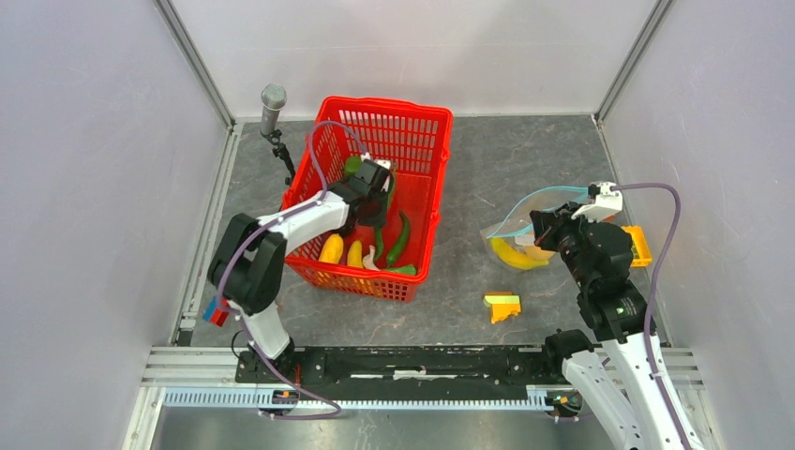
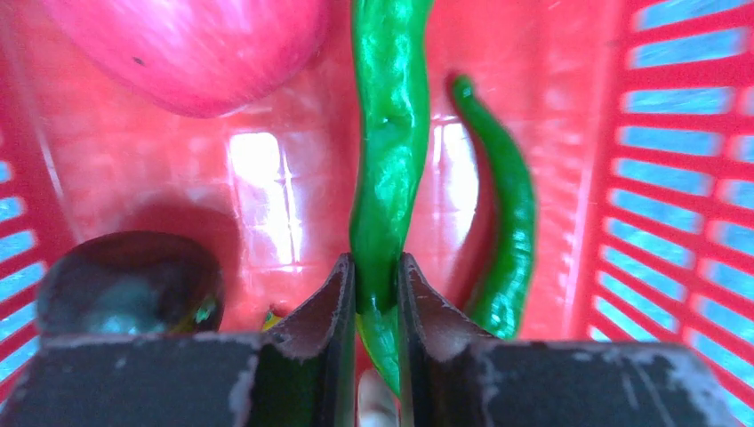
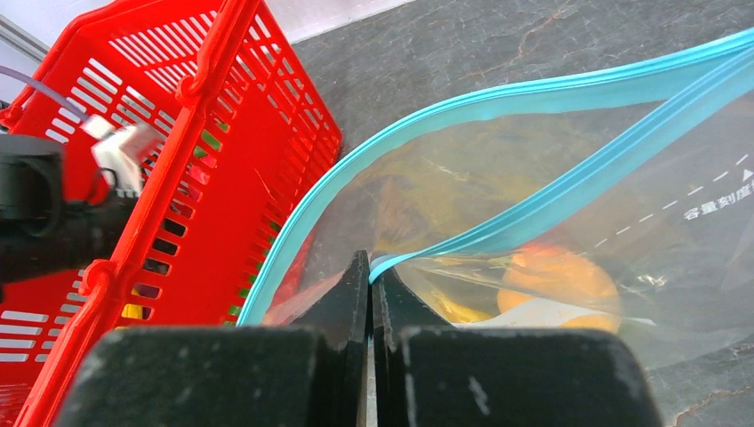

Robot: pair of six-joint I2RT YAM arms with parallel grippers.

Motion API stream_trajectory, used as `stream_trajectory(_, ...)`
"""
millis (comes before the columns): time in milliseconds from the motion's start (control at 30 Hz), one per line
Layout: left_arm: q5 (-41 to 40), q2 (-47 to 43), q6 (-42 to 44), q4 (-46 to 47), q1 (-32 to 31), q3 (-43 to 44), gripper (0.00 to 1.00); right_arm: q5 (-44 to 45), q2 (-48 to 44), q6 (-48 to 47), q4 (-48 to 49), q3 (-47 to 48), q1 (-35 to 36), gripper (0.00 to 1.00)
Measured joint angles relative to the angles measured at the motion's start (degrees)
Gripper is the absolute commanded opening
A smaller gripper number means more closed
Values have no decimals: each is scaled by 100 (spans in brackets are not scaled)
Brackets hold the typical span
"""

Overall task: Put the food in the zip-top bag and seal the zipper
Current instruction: Pick up the fake vegetable from the bin.

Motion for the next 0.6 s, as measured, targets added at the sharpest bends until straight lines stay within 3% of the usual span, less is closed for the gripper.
stream_trajectory(100,48,-470,2,59,-4,0,2,0,0,2,-2,-17,0,0)
stream_trajectory(367,190,-1215,0,306,-2,-98,2,-17,-11,17,39,-20,0,0)
stream_trajectory(600,1121,-1827,4,361,-4,-258,2,-76,-39,22,52,-57,0,0)
